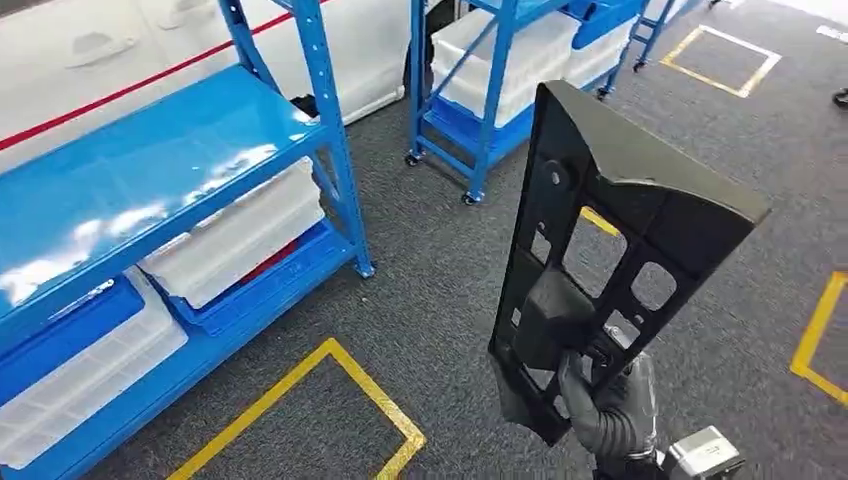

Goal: Take the parts from the cabinet and place them on the table.

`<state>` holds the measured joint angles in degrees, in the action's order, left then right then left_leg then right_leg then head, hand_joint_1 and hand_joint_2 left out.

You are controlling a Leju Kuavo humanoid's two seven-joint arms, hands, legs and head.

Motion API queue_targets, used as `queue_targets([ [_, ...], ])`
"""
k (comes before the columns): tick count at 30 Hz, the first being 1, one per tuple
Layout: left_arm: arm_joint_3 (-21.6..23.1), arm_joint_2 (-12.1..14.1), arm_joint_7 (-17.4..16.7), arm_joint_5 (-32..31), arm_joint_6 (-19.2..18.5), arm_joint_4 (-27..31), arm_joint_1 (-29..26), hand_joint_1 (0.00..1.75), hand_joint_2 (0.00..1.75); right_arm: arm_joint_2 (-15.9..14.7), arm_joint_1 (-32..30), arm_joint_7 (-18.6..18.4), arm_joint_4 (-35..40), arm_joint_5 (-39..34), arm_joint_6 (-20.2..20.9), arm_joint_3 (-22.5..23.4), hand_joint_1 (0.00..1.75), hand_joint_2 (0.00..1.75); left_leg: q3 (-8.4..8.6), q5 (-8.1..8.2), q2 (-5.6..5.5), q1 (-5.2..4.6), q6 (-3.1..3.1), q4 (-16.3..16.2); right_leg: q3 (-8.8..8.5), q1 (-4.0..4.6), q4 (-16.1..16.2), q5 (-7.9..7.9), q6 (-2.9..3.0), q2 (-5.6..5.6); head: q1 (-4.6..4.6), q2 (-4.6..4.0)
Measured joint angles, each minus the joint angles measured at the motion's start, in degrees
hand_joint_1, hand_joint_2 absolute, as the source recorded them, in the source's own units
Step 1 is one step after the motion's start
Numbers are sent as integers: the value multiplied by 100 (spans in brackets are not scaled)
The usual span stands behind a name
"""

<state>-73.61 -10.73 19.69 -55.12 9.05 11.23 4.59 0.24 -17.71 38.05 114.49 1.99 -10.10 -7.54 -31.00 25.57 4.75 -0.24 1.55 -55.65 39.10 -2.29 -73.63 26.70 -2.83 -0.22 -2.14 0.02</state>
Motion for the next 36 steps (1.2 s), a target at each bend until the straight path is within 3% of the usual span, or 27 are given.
queue_targets([
  [1, 0, -9, -2, 0, -2, 0, 7, 0, 0, 2, 11, -7, -9, -2, 0, 15, 175, 175, -95, -15, 65, 7, -25, -75, -340, -27, 396, -88, -36, -100, 0, 0],
  [2, 0, -7, -4, 0, -2, 2, 25, 0, 0, 2, 47, -13, -13, -2, 2, 22, 175, 175, -165, -22, 123, -4, -57, -179, -786, -51, 926, 83, -66, -370, 0, 0],
  [3, -2, -13, -4, 2, -2, 4, 23, 0, 0, 7, 123, -26, -15, 0, 7, 24, 175, 175, -277, -9, 162, -11, -103, -257, -1019, 37, 1336, 305, -63, -493, 2, 0],
  [4, -2, -13, -9, 2, -2, 7, 33, 0, 0, 20, 180, -35, -17, -2, 13, 31, 175, 175, -287, -37, 225, -17, -144, -318, -1035, 52, 1465, 415, 89, -426, -13, 0],
  [7, 0, -44, -13, 2, -20, 7, 60, 0, 0, 44, 181, -55, -24, -2, 13, 72, 175, 175, -343, -153, 385, 37, -268, -318, -876, 112, 1489, 271, 295, -268, -7, 0],
  [8, 0, -46, -13, 2, -33, 7, 63, 0, 0, 55, 188, -61, -33, 2, 15, 81, 175, 175, -394, 26, 104, 84, -325, -408, -821, 103, 1487, 201, 352, -225, -11, 0],
  [9, -2, -46, -2, 7, -50, 7, 49, 0, 0, 70, 225, -74, -39, 9, 15, 83, 175, 175, -498, 375, -196, 96, -327, -681, -732, 102, 1490, 144, 397, -147, -9, 0],
  [11, -2, -46, 11, 22, -72, 7, 26, 0, 0, 125, 278, -76, -48, 31, 28, 83, 175, 175, -708, 937, -396, 88, -318, -1478, -585, 133, 1489, 40, 443, 2, -13, 0],
  [12, -2, -46, 15, 48, -72, 7, 26, 0, 0, 151, 282, -78, -52, 50, 43, 89, 175, 175, -789, 1078, -426, 88, -305, -1852, -510, 161, 1485, -22, 462, 80, -15, 0],
  [13, -4, -46, 17, 57, -72, 7, 30, 0, 0, 166, 280, -92, -59, 70, 59, 101, 175, 175, -792, 1054, -432, 84, -281, -2029, -448, 187, 1485, -76, 466, 152, -13, 0],
  [15, -4, -46, 17, 66, -74, 7, 41, 0, 0, 199, 280, -107, -74, 98, 96, 127, 175, 175, -469, 671, -459, 55, -192, -1680, -326, 215, 1481, -187, 463, 313, -13, 0],
  [16, -4, -46, 17, 74, -81, 7, 49, 0, 0, 212, 282, -107, -76, 98, 98, 135, 175, 175, -152, 465, -528, 27, -134, -1207, -282, 219, 1478, -237, 451, 395, -13, 0],
  [17, -4, -44, 17, 87, -83, 7, 57, 0, 0, 223, 281, -107, -76, 100, 98, 146, 175, 175, 236, 362, -711, -15, -61, -627, -251, 214, 1478, -285, 436, 472, -13, 0],
  [18, -6, -11, 15, 96, -83, 22, 66, 0, 0, 243, 285, -107, -79, 98, 98, 157, 175, 175, 443, 514, -911, -28, 8, -241, -222, 221, 1474, -324, 411, 504, -11, 0],
  [19, -7, -15, 15, 96, -85, 22, 67, 0, 0, 256, 298, -109, -79, 98, 98, 168, 175, 175, 548, 533, -909, -11, -30, -48, -202, 204, 1471, -374, 377, 560, -13, 0],
  [22, -7, -18, 13, 96, -87, 22, 87, 0, 0, 271, 286, -109, -79, 98, 98, 192, 175, 175, 508, 448, -730, -47, 7, 30, -172, 208, 1547, -516, 234, 755, -11, 0],
  [23, -7, -26, 11, 96, -90, 22, 88, 0, 0, 271, 278, -107, -79, 98, 98, 212, 175, 175, 509, 370, -631, 12, 16, 97, -144, 188, 1480, -471, 252, 618, -11, 0],
  [24, -7, -26, 13, 96, -90, 22, 86, 0, 0, 271, 292, -105, -79, 101, 98, 225, 175, 175, 478, 329, -574, -1, 71, 126, -39, 220, 1291, -244, 236, 341, -2, 0],
  [25, -7, -26, 13, 96, -90, 22, 70, 0, 0, 271, 308, -109, -79, 101, 100, 225, 175, 175, 449, 299, -483, -9, 87, 125, 111, 205, 925, 33, 209, 201, -2, 0],
  [27, -9, -26, 9, 96, -92, 22, 42, 0, 0, 271, 303, -107, -96, 101, 107, 229, 175, 175, 374, 268, -301, -19, 80, 108, 418, 156, 56, 487, 135, 94, -2, 0],
  [28, -11, -26, 9, 96, -94, 22, 42, 0, 0, 271, 303, -107, -109, 101, 105, 234, 175, 175, 342, 261, -215, -18, 75, 87, 459, 134, -157, 550, 104, 78, -2, 0],
  [30, -11, -26, 17, 101, -114, 22, 48, 0, 0, 273, 290, -107, -116, 83, 127, 258, 175, 175, 292, 260, -61, -12, 52, 38, 160, 78, 184, 339, 58, 17, -2, 0],
  [31, -11, -26, 20, 105, -125, 22, 54, 0, 0, 284, 284, -109, -116, 76, 157, 269, 175, 175, 289, 274, 14, -10, 31, 6, -193, 65, 709, 135, 52, -67, -2, 0],
  [32, -13, -26, 26, 111, -131, 22, 58, 0, 0, 302, 284, -109, -116, 77, 203, 280, 175, 175, 286, 296, 76, -7, -2, -33, -529, 66, 1223, -28, 61, -215, -2, 0],
  [33, -15, -22, 35, 114, -142, 28, 56, 0, 0, 330, 294, -111, -120, 76, 243, 310, 175, 175, 262, 321, 125, -20, -43, -55, -654, 118, 1486, 106, 115, -467, -2, 0],
  [34, -20, -18, 43, 114, -149, 33, 61, 0, 0, 369, 281, -109, -127, 76, 273, 343, 175, 175, 246, 347, 183, -53, -84, -111, -634, 143, 1508, 36, 199, -390, -11, 0],
  [36, -22, -7, 68, 105, -179, 39, 77, 0, 0, 402, 247, -109, -148, 66, 317, 391, 175, 175, 277, 338, 266, -47, -136, -92, -596, 174, 1470, 43, 245, -288, -7, 0],
])
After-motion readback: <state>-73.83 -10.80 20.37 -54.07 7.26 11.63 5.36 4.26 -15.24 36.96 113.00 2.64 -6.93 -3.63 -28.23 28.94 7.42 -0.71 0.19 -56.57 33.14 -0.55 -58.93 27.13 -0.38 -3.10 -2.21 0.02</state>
